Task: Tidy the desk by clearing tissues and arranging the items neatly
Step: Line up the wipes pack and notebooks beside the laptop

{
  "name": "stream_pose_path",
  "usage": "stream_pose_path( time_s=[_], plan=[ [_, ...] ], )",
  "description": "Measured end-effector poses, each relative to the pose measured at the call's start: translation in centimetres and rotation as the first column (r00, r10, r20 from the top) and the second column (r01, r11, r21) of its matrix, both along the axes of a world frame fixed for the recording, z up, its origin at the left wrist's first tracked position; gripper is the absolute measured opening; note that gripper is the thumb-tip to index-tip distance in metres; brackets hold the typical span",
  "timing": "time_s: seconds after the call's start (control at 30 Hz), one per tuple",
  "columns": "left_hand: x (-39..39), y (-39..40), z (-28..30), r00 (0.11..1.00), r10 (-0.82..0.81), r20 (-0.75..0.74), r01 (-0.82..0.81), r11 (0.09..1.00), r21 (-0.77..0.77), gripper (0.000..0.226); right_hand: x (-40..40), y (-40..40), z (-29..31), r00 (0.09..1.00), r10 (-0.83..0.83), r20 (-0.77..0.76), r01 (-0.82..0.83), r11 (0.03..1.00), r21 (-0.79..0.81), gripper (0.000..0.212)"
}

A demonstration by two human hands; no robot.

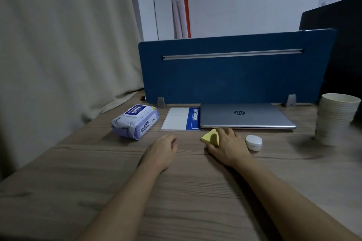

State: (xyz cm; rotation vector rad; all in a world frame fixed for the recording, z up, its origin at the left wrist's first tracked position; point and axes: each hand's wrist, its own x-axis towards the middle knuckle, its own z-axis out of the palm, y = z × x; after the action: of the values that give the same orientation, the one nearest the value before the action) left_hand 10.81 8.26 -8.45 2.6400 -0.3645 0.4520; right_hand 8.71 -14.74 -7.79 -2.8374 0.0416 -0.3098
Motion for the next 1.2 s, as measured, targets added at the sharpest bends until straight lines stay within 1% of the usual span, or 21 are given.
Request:
stream_pose_path(
  time_s=[0.13, 0.27, 0.4, 0.47, 0.57, 0.67, 0.73, 0.8, 0.93, 1.03, 1.1, 1.2],
  plan=[
    [-1.5, -0.1, 0.2, 0.999, -0.027, -0.021, 0.027, 1.000, -0.004, 0.033, -1.2, -1.1, -0.1, 1.000, -0.018, 0.007, 0.017, 0.998, 0.063, 0.067],
    [-1.7, 0.1, 0.5, 0.998, -0.032, -0.051, 0.030, 0.999, -0.038, 0.037, -2.1, -1.3, 0.2, 1.000, -0.018, 0.007, 0.017, 0.990, 0.142, 0.069],
    [-1.0, 0.5, 0.2, 0.996, -0.051, -0.080, 0.044, 0.995, -0.094, 0.036, -2.1, -1.1, 0.2, 0.996, 0.077, 0.045, -0.084, 0.978, 0.190, 0.080],
    [-0.5, 0.8, 0.1, 0.994, -0.067, -0.091, 0.057, 0.993, -0.108, 0.035, -1.8, -1.1, 0.1, 0.986, 0.149, 0.078, -0.161, 0.971, 0.178, 0.086],
    [0.3, 1.0, 0.1, 0.990, -0.084, -0.109, 0.071, 0.991, -0.114, 0.039, -0.8, -0.6, 0.0, 0.960, 0.241, 0.142, -0.260, 0.957, 0.127, 0.085],
    [1.3, 1.2, 0.0, 0.990, -0.076, -0.122, 0.062, 0.992, -0.112, 0.042, 0.4, 0.0, -0.3, 0.930, 0.292, 0.222, -0.314, 0.947, 0.070, 0.084],
    [2.2, 1.2, 0.1, 0.989, -0.073, -0.127, 0.059, 0.992, -0.113, 0.043, 1.4, 0.2, -0.4, 0.915, 0.312, 0.255, -0.339, 0.938, 0.069, 0.083],
    [3.0, 1.2, 0.1, 0.990, -0.068, -0.127, 0.052, 0.991, -0.125, 0.046, 2.4, 0.5, -0.5, 0.911, 0.321, 0.260, -0.352, 0.933, 0.081, 0.082],
    [4.9, 1.4, 0.2, 0.998, -0.023, -0.050, 0.020, 0.998, -0.067, 0.051, 4.7, 1.3, -0.6, 0.901, 0.307, 0.307, -0.350, 0.932, 0.094, 0.077],
    [6.6, 1.6, 0.2, 1.000, -0.021, -0.023, 0.019, 0.997, -0.070, 0.051, 6.5, 1.9, -0.5, 0.906, 0.293, 0.307, -0.321, 0.946, 0.045, 0.075],
    [7.9, 1.6, 0.1, 1.000, -0.020, 0.000, 0.020, 0.996, -0.092, 0.049, 8.0, 2.3, -0.5, 0.909, 0.290, 0.299, -0.303, 0.953, -0.004, 0.072],
    [9.4, 1.5, -0.3, 0.999, -0.007, 0.034, 0.009, 0.997, -0.070, 0.039, 10.0, 2.7, -0.6, 0.913, 0.305, 0.272, -0.307, 0.951, -0.038, 0.068]
  ],
)
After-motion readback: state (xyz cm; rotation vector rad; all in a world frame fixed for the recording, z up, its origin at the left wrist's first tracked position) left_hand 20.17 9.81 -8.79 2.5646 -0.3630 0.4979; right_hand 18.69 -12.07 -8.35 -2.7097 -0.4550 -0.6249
